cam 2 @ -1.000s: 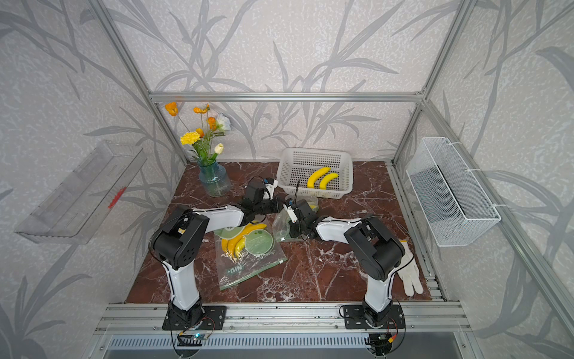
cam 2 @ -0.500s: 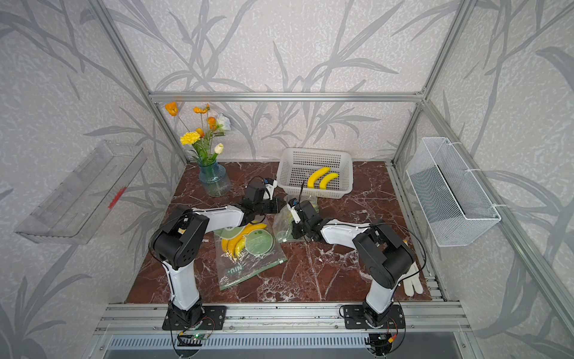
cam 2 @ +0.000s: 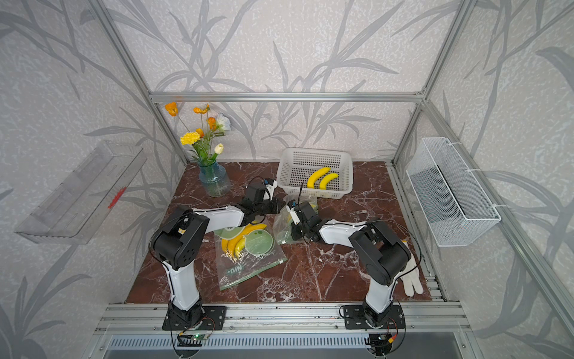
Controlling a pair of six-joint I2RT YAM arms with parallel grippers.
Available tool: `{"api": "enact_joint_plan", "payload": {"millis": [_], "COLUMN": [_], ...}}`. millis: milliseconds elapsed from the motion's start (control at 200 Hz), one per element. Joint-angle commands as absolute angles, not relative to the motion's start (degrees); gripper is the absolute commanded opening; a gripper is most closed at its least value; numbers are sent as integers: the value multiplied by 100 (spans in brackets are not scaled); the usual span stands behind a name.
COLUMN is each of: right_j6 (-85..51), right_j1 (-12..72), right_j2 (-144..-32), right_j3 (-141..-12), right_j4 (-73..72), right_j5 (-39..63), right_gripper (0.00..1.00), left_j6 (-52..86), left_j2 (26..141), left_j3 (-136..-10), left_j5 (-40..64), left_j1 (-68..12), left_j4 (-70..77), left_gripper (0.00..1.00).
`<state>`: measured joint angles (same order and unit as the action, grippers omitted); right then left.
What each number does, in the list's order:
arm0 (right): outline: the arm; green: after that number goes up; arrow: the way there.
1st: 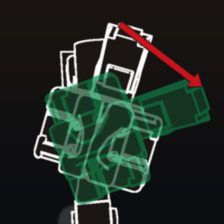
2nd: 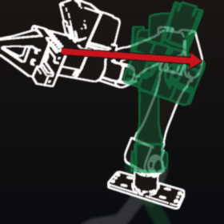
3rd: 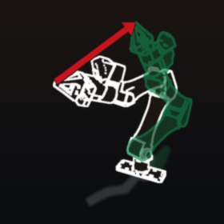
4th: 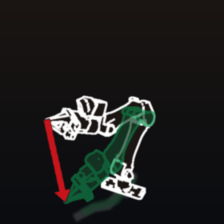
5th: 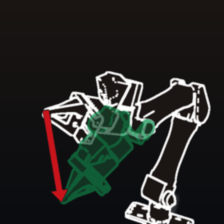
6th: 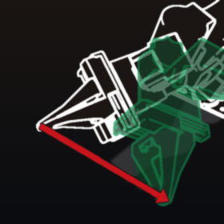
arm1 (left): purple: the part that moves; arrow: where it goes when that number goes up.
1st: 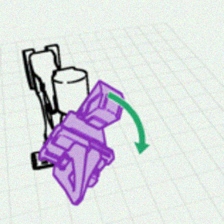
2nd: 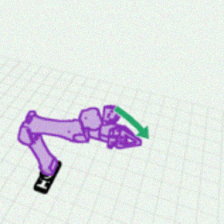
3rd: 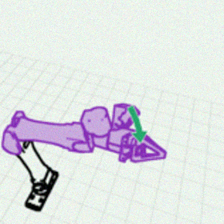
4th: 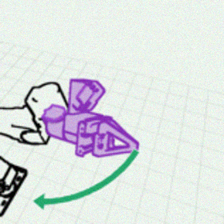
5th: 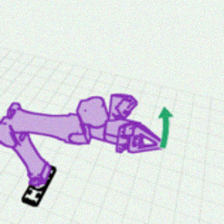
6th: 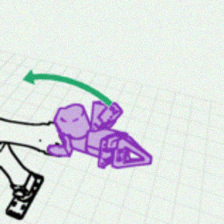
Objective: Open the zip-top bag and take out the banana
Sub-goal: Pick up the banana from the zipper food storage bag.
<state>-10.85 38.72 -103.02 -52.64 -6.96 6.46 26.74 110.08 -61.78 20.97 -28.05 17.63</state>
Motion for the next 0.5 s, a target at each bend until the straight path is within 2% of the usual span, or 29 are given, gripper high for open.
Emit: {"api": "enact_joint_plan", "payload": {"millis": [0,230,495], "right_j6": [-1049,-1124,-1186], "right_j1": [3867,3871,3870], "right_j2": [-10400,-10189,-9502], "right_j3": [-5461,-5283,-4976], "right_j4": [-586,-720,-530], "right_j5": [574,563,697], "right_gripper": [24,7,2], "left_j6": [2646,2638,2405], "left_j2": [11008,11048,11065], "left_j3": [-6184,-6193,-6205], "left_j5": [2096,2084,1620], "left_j1": [-2831,-2837,-2835], "left_j4": [1800,1811,1561], "left_gripper": [0,0,0]}}
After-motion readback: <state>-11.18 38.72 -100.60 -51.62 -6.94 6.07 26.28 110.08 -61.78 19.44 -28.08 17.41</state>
